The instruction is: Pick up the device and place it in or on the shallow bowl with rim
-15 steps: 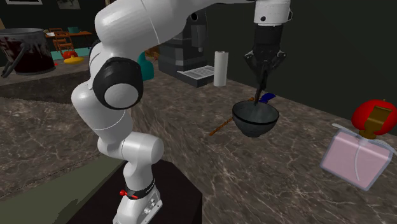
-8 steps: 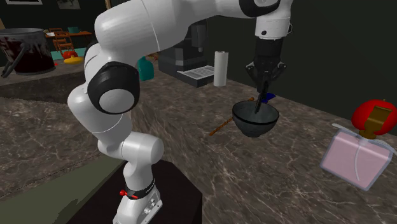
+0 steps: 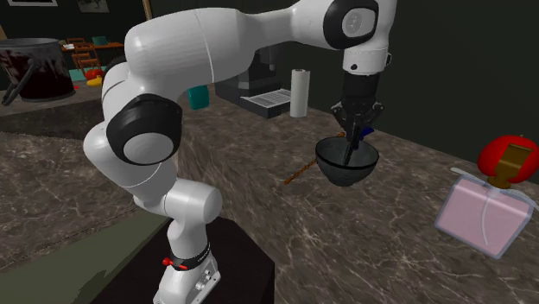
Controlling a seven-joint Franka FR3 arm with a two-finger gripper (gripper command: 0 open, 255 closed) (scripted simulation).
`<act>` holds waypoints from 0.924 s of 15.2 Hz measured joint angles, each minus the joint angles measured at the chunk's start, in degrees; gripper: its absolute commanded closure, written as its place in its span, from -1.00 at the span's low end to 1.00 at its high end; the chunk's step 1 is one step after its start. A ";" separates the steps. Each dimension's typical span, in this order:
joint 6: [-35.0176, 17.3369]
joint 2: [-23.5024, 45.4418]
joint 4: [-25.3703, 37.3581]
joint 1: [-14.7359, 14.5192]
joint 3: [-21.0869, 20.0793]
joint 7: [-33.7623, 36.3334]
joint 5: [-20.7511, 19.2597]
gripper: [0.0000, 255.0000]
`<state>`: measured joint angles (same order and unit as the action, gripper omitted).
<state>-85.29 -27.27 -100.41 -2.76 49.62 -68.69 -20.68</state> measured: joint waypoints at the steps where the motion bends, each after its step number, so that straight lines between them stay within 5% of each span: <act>1: -0.78 -0.09 -0.85 0.02 0.13 0.17 -0.07 1.00; 8: -1.57 -0.56 -2.03 0.26 0.07 0.35 -0.37 1.00; 9: -1.57 -0.56 -2.03 0.26 0.07 0.35 -0.37 -1.00; 14: -1.57 -0.56 -2.03 0.26 0.07 0.35 -0.37 -1.00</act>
<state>-86.87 -27.83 -102.43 -2.50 49.69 -68.34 -21.05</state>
